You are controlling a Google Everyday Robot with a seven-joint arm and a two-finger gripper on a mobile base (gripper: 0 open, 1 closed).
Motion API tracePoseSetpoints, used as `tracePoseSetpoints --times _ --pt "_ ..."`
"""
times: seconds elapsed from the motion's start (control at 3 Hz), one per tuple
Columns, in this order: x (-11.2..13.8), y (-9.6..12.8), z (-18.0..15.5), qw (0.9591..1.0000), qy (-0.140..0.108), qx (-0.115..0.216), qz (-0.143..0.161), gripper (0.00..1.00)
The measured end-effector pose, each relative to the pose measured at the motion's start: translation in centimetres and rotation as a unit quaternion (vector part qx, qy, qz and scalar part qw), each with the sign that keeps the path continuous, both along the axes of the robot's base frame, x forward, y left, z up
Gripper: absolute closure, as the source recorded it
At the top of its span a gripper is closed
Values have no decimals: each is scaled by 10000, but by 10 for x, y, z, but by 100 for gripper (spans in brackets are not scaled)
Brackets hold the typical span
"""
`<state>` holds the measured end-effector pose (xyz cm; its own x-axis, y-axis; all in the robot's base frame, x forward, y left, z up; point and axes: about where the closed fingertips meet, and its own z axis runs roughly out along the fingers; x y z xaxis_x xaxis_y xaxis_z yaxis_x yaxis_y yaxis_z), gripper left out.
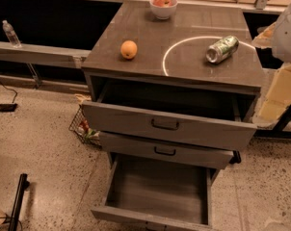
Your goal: Place green can into bottom drawer
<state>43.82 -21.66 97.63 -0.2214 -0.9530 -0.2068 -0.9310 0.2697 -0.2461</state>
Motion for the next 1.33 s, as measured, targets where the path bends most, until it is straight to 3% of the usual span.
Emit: tracePoseSetpoints --times 0.33,0.67,1.0,1.33 --pt "1 1 2 10000 -48 6 32 0" --pt "27 -2 6 9988 -249 -260 344 0" --pt "75 4 9 9907 -409 -507 1192 0" --pt "124 20 8 9709 -490 -768 2214 0"
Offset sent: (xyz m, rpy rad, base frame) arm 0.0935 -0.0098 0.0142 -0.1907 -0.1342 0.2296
